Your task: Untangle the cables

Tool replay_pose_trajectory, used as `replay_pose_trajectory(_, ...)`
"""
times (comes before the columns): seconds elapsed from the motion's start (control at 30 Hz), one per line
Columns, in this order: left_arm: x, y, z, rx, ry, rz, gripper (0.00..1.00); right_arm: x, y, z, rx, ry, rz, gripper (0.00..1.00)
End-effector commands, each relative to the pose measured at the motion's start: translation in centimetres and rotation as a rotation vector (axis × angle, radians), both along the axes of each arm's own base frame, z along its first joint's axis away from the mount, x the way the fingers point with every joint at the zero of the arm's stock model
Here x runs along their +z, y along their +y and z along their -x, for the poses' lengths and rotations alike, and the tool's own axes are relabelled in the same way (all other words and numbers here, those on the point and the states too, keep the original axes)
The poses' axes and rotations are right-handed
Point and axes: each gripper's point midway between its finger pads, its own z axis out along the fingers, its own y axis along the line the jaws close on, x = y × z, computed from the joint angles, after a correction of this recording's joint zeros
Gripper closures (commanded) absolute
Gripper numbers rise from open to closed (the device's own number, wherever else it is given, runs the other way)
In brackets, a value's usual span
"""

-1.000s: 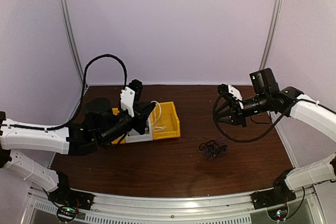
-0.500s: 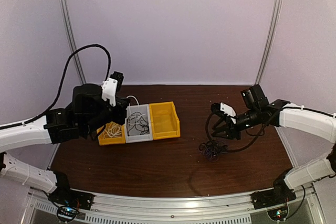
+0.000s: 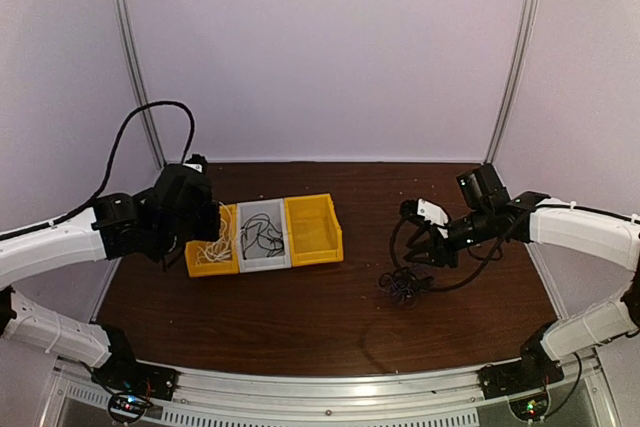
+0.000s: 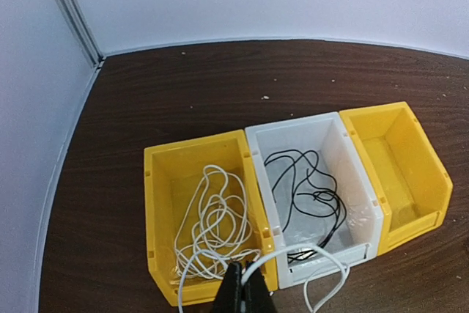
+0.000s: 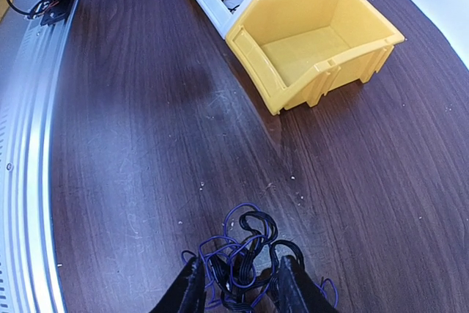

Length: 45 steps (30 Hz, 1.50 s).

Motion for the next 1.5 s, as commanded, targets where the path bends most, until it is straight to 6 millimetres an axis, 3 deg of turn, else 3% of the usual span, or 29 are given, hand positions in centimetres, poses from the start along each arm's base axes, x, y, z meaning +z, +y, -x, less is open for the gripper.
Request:
replay_pose_trajectory(0.0, -0.4, 3.0, -0.9, 0.168, 0.033, -0.001, 1.00, -0.4, -0.2, -0.4, -0.006, -0.027, 0.019, 0.64)
replay_pose_trajectory(0.23, -0.9, 5.7, -2.4, 0.315, 0.044, 0.011, 1.00, -0.8, -0.3, -0.4, -0.004, -0.025, 0.032, 0.64)
replay_pose_trajectory(0.47, -2.2, 6.6, -4.2, 0.405, 0.073, 0.008, 1.00, -0.8, -0.5, -0.4, -0.008, -0.029, 0.038, 0.64)
replay_pose_trajectory(1.0, -8.6, 4.8, -8.1, 0.441, 0.186, -0.111, 1.00, -1.3, -0.6, -0.4, -0.005, -0.027, 0.056, 0.63)
replay_pose_trajectory(1.27, -11.0, 4.2, -9.8, 0.342, 0.252, 0.048, 1.00, -1.6, -0.7, -0.5, -0.005, -0.022, 0.063, 0.63)
replay_pose_trajectory(1.47, -11.8, 3.2, -10.4, 0.214, 0.250, 0.181, 1.00, -1.9, -0.7, -0.5, -0.005, -0.014, 0.071, 0.63)
